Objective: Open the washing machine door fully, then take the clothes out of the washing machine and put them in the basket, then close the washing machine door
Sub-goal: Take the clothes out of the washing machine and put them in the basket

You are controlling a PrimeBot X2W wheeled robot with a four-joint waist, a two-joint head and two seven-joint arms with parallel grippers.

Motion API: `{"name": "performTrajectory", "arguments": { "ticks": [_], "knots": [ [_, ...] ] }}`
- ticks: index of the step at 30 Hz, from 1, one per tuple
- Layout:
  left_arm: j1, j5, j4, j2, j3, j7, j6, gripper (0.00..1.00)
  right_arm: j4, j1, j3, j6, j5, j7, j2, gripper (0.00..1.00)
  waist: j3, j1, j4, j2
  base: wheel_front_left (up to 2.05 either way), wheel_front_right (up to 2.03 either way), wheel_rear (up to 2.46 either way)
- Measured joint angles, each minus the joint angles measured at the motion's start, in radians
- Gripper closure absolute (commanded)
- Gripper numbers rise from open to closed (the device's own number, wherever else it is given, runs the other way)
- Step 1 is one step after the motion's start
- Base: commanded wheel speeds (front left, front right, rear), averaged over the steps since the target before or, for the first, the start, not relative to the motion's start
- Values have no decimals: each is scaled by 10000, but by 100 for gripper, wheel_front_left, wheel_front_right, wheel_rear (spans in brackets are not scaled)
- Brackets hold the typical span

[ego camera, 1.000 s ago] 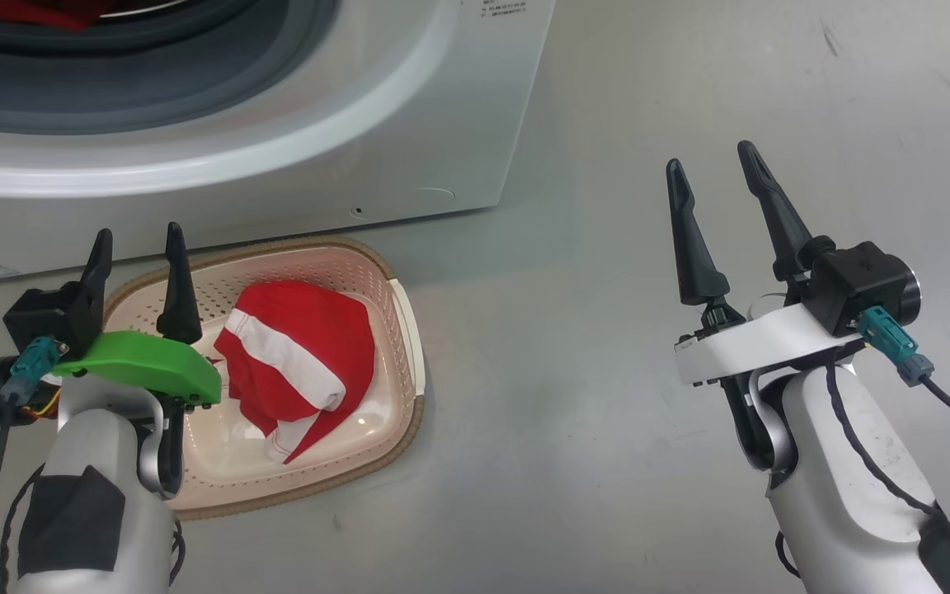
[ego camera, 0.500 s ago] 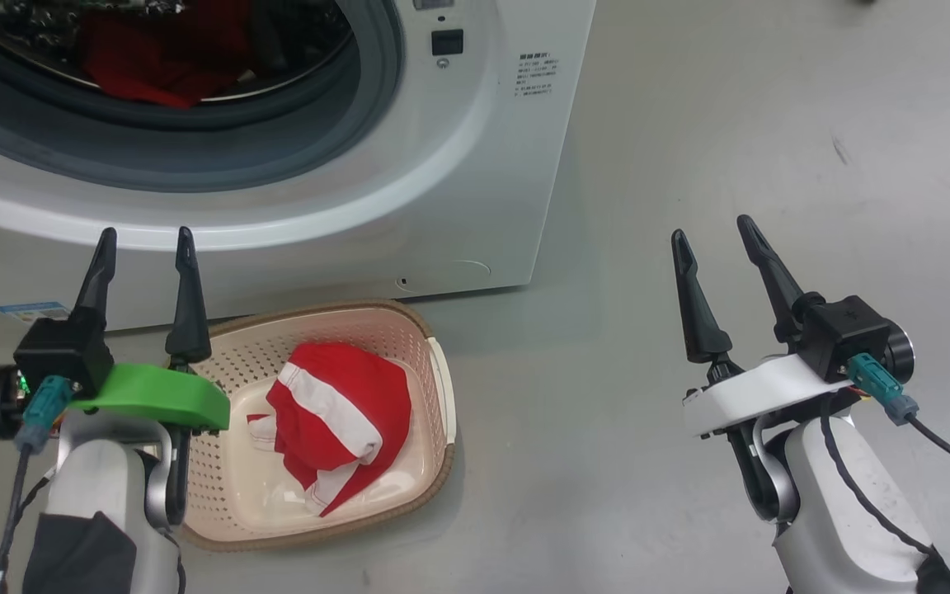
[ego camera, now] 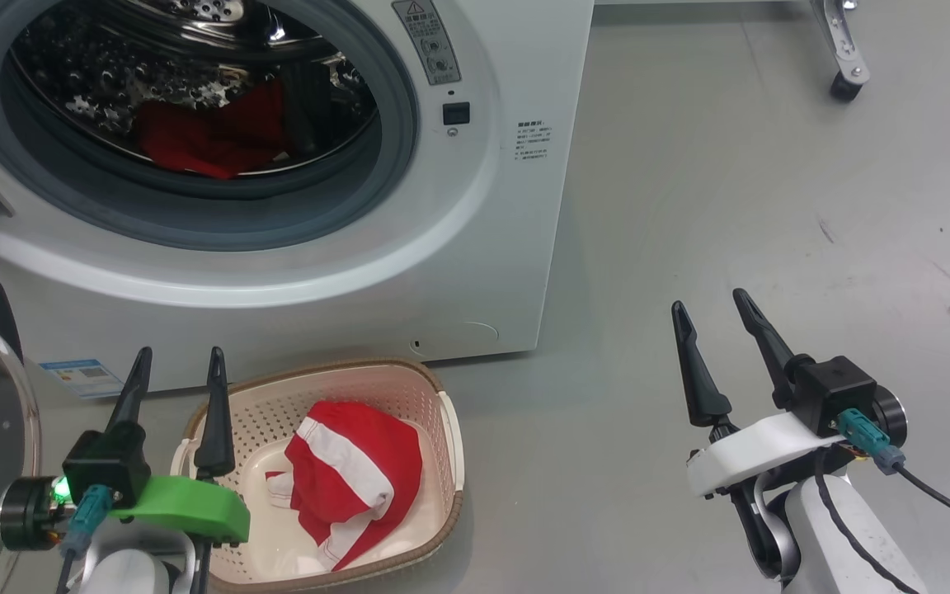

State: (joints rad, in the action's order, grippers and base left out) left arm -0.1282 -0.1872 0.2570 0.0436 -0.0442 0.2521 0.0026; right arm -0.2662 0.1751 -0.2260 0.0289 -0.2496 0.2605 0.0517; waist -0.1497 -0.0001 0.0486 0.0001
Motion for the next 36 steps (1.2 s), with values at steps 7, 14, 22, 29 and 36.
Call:
{"name": "performTrajectory", "arguments": {
  "ticks": [7, 14, 22, 29, 36],
  "knots": [
    [756, 0, -157, 2, -40, 0, 113, 0, -23, -238, 0, 0, 0, 0, -13, 0, 415, 0, 15, 0, 0, 0, 0],
    [1230, -4, -477, 2, -140, 0, 222, 0, 0, -489, -13, 0, 0, 0, -21, 0, 681, 0, 87, 0, 0, 0, 0],
    [1376, -10, -819, 2, -198, 0, 288, 0, 54, -595, -61, -2, 0, 0, -21, 0, 725, 0, 151, 0, 0, 0, 0],
    [1603, -10, -1007, 4, -211, 0, 378, 0, 67, -610, -109, 0, 0, 0, -23, 0, 744, 0, 210, 0, 0, 0, 0],
    [1685, -10, -1141, 4, -274, 0, 451, 0, 117, -611, -169, 8, 0, 0, -23, 0, 721, 0, 257, 0, 0, 0, 0]
  ]
}}
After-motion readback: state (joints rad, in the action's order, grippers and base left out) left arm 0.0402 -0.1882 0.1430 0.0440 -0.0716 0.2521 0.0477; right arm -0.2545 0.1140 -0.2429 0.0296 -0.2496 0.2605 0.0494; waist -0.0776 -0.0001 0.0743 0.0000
